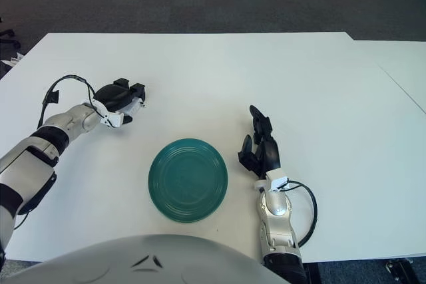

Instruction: Put the charger into the plate.

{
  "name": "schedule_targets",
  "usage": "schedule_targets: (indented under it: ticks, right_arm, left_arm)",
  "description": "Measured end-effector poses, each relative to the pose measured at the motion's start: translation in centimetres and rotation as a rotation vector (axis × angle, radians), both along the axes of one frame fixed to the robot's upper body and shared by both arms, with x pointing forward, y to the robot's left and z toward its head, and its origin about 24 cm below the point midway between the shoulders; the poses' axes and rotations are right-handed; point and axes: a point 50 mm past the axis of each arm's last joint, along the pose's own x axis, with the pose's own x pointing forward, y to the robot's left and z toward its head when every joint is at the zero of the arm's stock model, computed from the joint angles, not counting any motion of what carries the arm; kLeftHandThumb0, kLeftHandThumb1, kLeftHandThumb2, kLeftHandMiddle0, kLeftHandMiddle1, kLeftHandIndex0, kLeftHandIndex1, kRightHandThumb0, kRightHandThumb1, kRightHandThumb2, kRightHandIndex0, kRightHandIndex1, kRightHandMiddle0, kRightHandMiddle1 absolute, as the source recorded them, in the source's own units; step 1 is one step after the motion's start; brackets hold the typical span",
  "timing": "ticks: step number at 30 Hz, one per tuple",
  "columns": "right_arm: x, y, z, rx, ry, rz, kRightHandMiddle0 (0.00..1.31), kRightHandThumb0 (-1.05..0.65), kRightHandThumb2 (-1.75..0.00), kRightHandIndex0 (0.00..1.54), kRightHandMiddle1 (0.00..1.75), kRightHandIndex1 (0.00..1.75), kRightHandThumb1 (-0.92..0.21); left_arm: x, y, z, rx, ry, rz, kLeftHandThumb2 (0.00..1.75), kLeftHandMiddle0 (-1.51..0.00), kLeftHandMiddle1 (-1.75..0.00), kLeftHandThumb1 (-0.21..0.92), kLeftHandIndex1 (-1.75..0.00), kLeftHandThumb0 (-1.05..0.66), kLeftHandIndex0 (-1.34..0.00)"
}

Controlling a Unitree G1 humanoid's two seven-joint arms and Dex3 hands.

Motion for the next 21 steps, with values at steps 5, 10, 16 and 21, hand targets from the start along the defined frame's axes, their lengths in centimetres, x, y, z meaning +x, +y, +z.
schedule_targets:
  ticks: [5, 10, 16, 21]
  right_arm:
    - [0.0, -0.1, 0.0, -0.001, -0.001, -0.001, 0.0, -0.87, -0.98, 0.09, 0.4, 0.0, -0.92]
    - [0.0, -0.1, 0.0, -0.001, 0.0, -0.001, 0.0, -0.86, -0.97, 0.09, 0.39, 0.0, -0.92]
    - [0.2, 0.0, 0.0, -0.001, -0.005, 0.005, 0.0, -0.86, -0.97, 0.09, 0.39, 0.0, -0.92]
    - [0.2, 0.0, 0.0, -0.002, -0.011, 0.007, 0.0, -0.86, -0.97, 0.1, 0.39, 0.0, -0.92]
  left_arm:
    - [1.0, 0.0, 4.0, -0.061, -0.116, -0.006, 1.65, -0.79, -1.75, 0.03, -1.73, 0.0, -0.64]
    - [1.3, -0.4, 6.8, -0.091, -0.217, -0.022, 1.59, -0.76, -1.75, 0.07, -1.71, 0.0, -0.63]
    - [0.4, -1.4, 8.5, -0.12, -0.26, -0.061, 1.55, -0.72, -1.75, 0.11, -1.7, 0.0, -0.6]
    - [-0.7, -2.1, 8.9, -0.119, -0.252, -0.098, 1.57, -0.74, -1.75, 0.09, -1.71, 0.0, -0.6]
